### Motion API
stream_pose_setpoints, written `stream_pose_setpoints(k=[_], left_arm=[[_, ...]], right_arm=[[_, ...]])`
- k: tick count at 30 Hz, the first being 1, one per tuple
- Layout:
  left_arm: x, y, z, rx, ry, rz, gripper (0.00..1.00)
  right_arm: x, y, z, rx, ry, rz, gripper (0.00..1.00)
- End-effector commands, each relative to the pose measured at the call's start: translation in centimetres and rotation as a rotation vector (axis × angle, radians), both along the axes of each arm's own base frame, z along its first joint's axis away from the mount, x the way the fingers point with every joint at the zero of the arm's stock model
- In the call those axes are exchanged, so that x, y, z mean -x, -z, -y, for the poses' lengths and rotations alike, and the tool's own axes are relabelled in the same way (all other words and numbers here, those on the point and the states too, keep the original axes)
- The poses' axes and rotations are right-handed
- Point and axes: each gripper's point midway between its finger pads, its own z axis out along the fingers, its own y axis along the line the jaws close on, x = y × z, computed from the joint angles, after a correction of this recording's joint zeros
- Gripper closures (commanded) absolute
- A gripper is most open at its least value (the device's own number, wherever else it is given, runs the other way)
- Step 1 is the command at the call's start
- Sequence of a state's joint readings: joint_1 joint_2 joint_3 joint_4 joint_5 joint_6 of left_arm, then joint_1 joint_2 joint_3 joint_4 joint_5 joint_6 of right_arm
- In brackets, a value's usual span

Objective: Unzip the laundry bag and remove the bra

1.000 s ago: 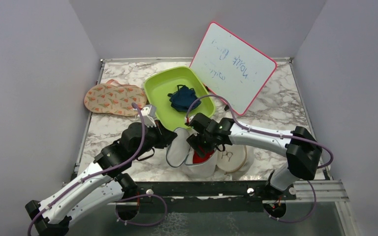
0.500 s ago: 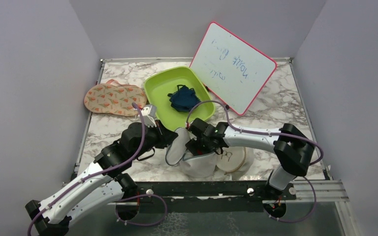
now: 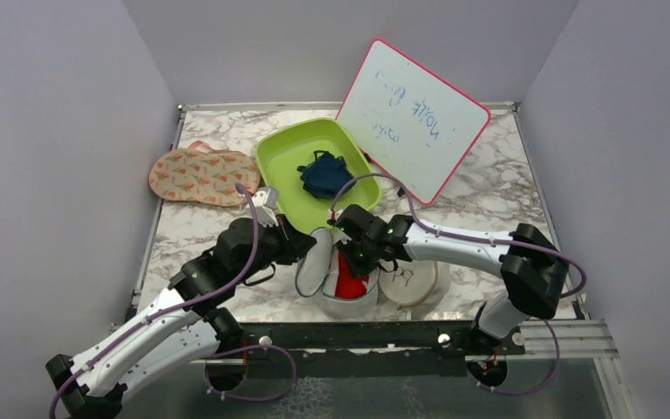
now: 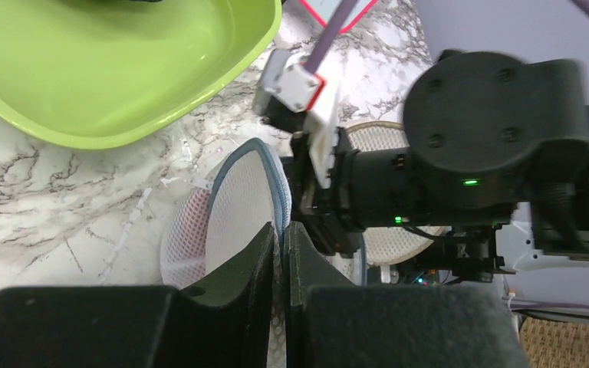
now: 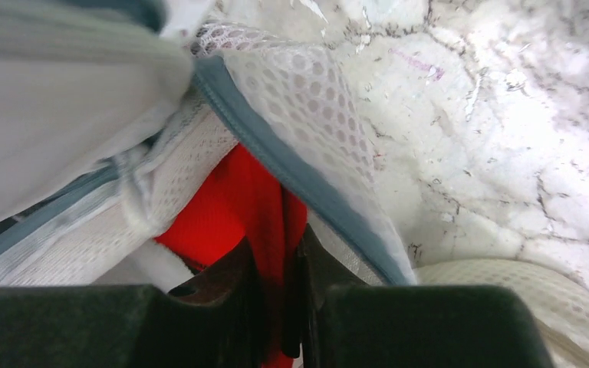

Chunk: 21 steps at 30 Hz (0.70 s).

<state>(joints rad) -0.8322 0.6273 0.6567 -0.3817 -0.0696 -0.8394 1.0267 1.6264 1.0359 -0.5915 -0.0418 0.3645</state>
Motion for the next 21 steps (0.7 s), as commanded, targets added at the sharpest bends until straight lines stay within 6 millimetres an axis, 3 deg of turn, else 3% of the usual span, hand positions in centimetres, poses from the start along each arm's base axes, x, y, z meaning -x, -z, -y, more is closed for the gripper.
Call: stream_pose_setpoints(k=[1, 9, 16, 21], left_arm=[[-0.2, -0.6, 0.2, 0.023, 0.004, 0.021, 1.0], [-0.4, -1.3, 0.1, 0.016, -0.002, 0.049, 1.0], [-0.2, -1.8, 1.4, 0.037, 0.075, 0.083, 1.0], [0.8, -1.0, 3.3, 0.059, 0.184, 0.057, 1.0]], right_arm=[[0.0, -4.4, -1.0, -0.09, -0.006, 0.03, 0.88], [1.2, -7.9, -0.9, -0.15, 0.011, -0.006, 0.95], [1.9, -6.5, -2.3, -0.137, 0.015, -0.107, 0.95], [0.2, -7.6, -2.9, -0.146, 0.08, -0.046, 0.92]])
